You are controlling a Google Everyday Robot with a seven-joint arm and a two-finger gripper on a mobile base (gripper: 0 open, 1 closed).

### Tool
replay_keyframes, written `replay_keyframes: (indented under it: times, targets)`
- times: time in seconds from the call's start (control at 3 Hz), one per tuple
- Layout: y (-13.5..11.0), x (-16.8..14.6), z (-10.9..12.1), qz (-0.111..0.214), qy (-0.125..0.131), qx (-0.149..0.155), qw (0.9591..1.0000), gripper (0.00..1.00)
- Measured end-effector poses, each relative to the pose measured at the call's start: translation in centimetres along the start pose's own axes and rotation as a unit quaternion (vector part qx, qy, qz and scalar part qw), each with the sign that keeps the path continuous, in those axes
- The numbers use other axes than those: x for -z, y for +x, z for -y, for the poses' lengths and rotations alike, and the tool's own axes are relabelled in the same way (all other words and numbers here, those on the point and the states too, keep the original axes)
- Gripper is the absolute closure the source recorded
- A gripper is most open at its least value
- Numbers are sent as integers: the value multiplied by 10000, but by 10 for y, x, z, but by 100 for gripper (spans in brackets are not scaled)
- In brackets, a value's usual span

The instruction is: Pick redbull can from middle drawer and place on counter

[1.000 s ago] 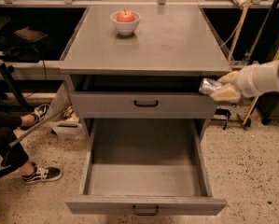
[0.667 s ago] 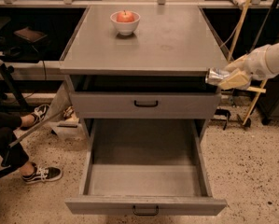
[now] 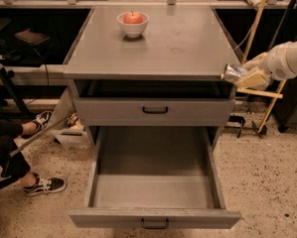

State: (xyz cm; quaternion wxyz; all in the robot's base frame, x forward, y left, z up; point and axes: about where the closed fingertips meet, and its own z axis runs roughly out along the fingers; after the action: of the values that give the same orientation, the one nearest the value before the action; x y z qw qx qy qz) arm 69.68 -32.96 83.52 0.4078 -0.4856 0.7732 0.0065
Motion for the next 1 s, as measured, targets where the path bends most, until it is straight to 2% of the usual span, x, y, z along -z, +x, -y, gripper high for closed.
replay_keyframes:
  times: [0.33, 0.67, 1.0]
  targets:
    - [-57, 12, 13, 354, 1, 395, 9986, 100]
    - [-144, 11, 21, 579, -254, 974, 9932, 100]
    - [-213, -30, 9, 701, -718, 1321, 9861, 100]
